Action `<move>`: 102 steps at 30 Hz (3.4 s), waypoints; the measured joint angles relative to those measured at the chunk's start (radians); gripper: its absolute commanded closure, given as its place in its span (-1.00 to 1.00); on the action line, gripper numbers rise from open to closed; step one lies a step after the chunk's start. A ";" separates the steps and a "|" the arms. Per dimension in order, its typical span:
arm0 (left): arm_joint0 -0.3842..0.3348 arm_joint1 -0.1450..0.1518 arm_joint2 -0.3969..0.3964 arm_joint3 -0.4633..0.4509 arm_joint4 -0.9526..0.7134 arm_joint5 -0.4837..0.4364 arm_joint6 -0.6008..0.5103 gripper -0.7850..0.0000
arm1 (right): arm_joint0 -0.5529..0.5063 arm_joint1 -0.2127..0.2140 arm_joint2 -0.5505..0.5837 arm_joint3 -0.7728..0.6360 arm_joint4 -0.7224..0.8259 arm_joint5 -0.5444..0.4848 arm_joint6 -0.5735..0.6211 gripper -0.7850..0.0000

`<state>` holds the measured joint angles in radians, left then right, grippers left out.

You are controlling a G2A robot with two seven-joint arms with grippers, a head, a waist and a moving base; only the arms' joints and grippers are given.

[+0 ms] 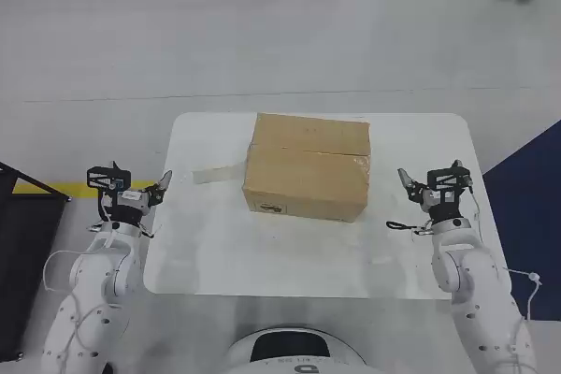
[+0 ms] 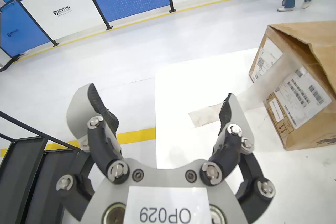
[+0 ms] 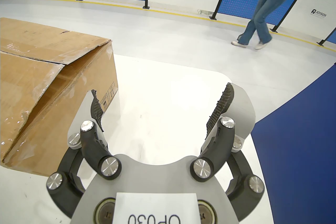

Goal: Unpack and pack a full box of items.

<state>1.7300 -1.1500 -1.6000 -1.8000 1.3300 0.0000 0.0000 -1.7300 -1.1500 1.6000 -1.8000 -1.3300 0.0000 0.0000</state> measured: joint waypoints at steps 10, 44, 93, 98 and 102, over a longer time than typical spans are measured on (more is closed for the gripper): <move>0.000 0.000 0.000 0.000 0.000 0.000 0.000 -1.00 | 0.000 0.000 0.000 0.000 0.000 0.000 0.000 -1.00; 0.000 0.000 0.000 0.000 0.000 0.000 0.000 -1.00 | 0.196 0.033 0.033 0.231 0.363 -0.826 0.156 -1.00; 0.000 0.000 0.000 0.000 0.000 0.000 0.000 -1.00 | 0.080 0.056 0.051 0.131 0.259 -0.664 0.077 -1.00; 0.000 0.000 0.000 0.000 0.000 0.000 0.000 -1.00 | 0.240 0.035 -0.103 0.152 0.254 -0.471 0.221 -1.00; 0.000 0.000 0.000 0.000 0.000 0.000 0.000 -1.00 | 0.313 0.020 -0.199 0.173 0.143 -0.327 0.246 -1.00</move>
<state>1.7300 -1.1500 -1.6000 -1.8000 1.3300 0.0000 0.0000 -1.4174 -1.1297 1.4008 -1.6269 -1.1869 -0.3271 0.2458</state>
